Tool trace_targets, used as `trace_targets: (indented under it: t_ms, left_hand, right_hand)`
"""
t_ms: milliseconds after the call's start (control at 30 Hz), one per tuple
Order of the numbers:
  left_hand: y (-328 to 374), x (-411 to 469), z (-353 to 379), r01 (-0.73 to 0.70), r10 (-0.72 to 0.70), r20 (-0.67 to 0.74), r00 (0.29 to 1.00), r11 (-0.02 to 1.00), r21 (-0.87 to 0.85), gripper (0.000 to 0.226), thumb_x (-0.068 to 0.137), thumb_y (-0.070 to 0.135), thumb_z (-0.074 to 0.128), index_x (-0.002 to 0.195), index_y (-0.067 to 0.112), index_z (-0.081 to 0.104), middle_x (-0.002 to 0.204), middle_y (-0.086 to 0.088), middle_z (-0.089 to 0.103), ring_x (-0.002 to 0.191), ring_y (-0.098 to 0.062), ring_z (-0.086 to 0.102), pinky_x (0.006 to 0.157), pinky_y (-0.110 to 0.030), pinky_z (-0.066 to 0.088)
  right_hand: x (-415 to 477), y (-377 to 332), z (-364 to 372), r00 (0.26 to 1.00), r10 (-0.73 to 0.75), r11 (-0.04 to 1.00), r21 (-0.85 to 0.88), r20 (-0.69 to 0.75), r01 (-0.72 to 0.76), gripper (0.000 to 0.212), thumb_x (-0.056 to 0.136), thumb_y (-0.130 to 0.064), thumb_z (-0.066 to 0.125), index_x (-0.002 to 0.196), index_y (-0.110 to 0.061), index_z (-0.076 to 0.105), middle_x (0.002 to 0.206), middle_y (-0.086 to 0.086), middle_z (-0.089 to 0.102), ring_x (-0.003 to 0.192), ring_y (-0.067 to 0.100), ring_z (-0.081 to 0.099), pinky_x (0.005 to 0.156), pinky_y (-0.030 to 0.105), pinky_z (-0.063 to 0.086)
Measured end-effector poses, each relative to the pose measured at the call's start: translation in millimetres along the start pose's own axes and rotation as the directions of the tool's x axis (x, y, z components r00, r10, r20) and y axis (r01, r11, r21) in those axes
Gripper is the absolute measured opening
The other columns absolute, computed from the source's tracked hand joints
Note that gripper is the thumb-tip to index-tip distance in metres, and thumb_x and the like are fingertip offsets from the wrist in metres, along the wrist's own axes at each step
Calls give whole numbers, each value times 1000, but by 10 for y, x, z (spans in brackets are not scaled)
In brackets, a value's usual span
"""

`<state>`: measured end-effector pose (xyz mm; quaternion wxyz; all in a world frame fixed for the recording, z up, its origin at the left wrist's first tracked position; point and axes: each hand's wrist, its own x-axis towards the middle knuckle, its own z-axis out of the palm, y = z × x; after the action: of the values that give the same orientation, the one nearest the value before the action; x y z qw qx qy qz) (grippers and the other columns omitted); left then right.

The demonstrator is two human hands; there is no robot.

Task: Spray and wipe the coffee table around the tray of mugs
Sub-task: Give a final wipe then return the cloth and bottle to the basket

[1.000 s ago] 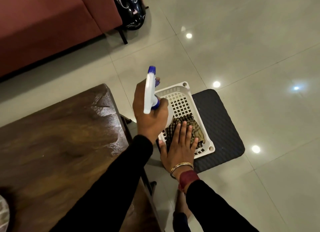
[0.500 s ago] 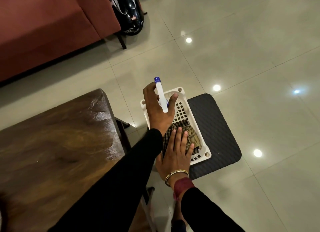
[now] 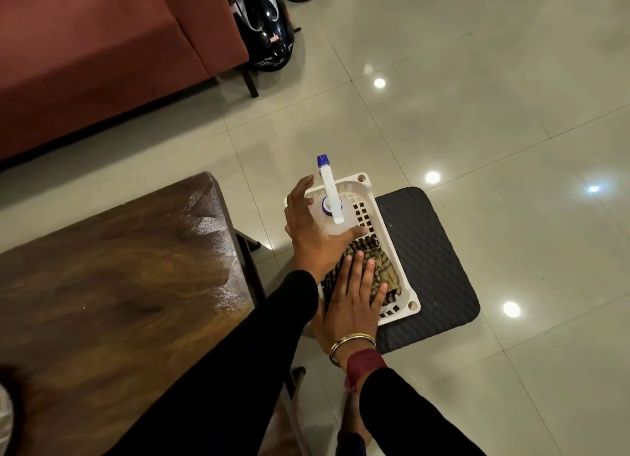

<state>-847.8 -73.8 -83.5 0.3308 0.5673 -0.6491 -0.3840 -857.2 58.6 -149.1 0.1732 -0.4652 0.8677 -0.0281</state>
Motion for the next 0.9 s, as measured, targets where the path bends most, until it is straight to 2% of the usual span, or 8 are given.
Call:
trace_targets:
  t_ms: [133, 333, 433, 533, 633, 700, 800, 900]
  left_hand:
    - [-111, -192, -118, 57, -57, 8, 998, 998, 19, 119, 48, 49, 98, 145, 40, 30, 144, 22, 36, 131, -13, 42, 107, -50, 43]
    - [-280, -600, -448, 145, -146, 32, 989, 989, 29, 117, 50, 49, 98, 145, 38, 32, 147, 13, 39, 136, -8, 38, 111, -28, 38]
    - [-385, -812, -598, 165, -166, 20, 986, 985, 46, 112, 53, 48, 98, 145, 31, 36, 144, 13, 42, 135, -4, 40, 113, -34, 41]
    - [-457, -975, -692, 220, -222, 30, 975, 974, 51, 106, 58, 43, 98, 145, 33, 38, 141, 15, 43, 128, 3, 42, 107, -34, 45]
    - [-493, -1054, -747, 243, -247, 70, 966, 968, 60, 102, 61, 46, 96, 145, 34, 39, 141, 16, 43, 125, 6, 43, 98, -21, 43]
    - [-520, -1051, -726, 260, -265, 75, 961, 963, 67, 89, 70, 44, 92, 143, 31, 43, 137, 17, 49, 122, 6, 47, 96, -19, 45]
    - [-547, -1003, -609, 305, -311, 66, 948, 948, 86, 54, 86, 37, 79, 134, 26, 56, 124, 11, 61, 108, 3, 60, 91, -24, 55]
    - [-529, -977, -484, 333, -338, 97, 936, 941, 67, 36, 90, 26, 76, 124, 17, 69, 113, 2, 71, 88, 6, 68, 76, -13, 57]
  right_hand:
    - [-18, 19, -4, 1000, -22, 1000, -12, -15, 22, 89, 98, -63, 22, 165, -6, 17, 174, 12, 12, 161, 34, 11, 124, 64, 13]
    - [-52, 43, -32, 999, -50, 999, 11, -8, 50, 90, 91, -54, 35, 164, -4, 17, 175, 14, 5, 161, 36, 6, 124, 68, 13]
    - [-41, 47, -22, 999, -47, 999, 13, 1, 47, 91, 90, -50, 39, 165, -4, 16, 175, 13, 4, 161, 36, 6, 123, 69, 14]
    - [-42, 109, -7, 998, -58, 998, 15, -4, 58, 90, 93, -52, 43, 165, -4, 17, 175, 13, 7, 161, 36, 7, 122, 70, 15]
    - [-66, 181, -16, 997, -76, 997, -16, -16, 75, 91, 93, -56, 38, 164, -3, 18, 175, 14, 8, 161, 36, 9, 121, 71, 15]
    - [-75, 187, -31, 997, -78, 997, -16, -30, 77, 89, 95, -58, 32, 164, -4, 19, 175, 13, 9, 161, 35, 9, 121, 71, 15]
    - [-66, 177, -46, 998, -68, 998, 2, -13, 68, 87, 99, -62, 24, 165, -6, 15, 175, 10, 5, 162, 32, 2, 123, 69, 11]
    - [-85, 177, -121, 996, -87, 993, 80, -31, 89, 83, 101, -58, 27, 166, -8, 13, 176, 9, 4, 162, 29, 0, 125, 66, 8]
